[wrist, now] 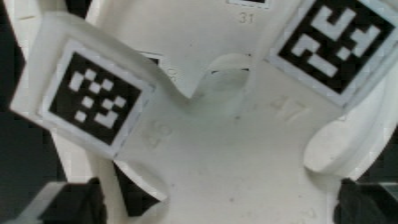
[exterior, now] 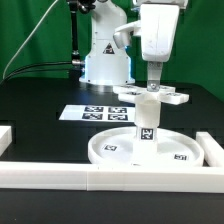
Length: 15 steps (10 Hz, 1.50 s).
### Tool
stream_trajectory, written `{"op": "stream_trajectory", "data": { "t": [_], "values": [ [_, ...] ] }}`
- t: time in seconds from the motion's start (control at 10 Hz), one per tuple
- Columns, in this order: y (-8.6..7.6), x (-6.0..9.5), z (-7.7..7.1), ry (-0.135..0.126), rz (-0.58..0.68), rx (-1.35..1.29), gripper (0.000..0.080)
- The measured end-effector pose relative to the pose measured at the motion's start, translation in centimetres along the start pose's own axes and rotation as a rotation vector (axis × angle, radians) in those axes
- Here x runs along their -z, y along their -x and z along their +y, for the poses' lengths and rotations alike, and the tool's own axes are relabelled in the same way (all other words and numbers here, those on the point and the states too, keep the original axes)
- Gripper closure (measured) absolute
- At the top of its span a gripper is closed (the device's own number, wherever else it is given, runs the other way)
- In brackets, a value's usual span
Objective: Assemble round table
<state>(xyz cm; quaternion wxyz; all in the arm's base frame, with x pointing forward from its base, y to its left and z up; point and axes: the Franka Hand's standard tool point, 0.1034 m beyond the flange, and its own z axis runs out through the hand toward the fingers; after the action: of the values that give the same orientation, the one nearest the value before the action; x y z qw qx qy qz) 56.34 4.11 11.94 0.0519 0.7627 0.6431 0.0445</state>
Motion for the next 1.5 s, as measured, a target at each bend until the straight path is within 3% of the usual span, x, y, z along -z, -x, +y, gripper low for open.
{"op": "stream_trajectory", "data": {
  "t": [0.4,1.0,1.5],
  "values": [
    [0.8,0.3,0.3,0.018,0.003,0.019,0.0151],
    [0.8,-0.6,-0.2,0.0,0.0,0.005,0.0151],
    [0.7,-0.8,-0.2,0.001,0.001,0.005,0.0151]
  ]
}}
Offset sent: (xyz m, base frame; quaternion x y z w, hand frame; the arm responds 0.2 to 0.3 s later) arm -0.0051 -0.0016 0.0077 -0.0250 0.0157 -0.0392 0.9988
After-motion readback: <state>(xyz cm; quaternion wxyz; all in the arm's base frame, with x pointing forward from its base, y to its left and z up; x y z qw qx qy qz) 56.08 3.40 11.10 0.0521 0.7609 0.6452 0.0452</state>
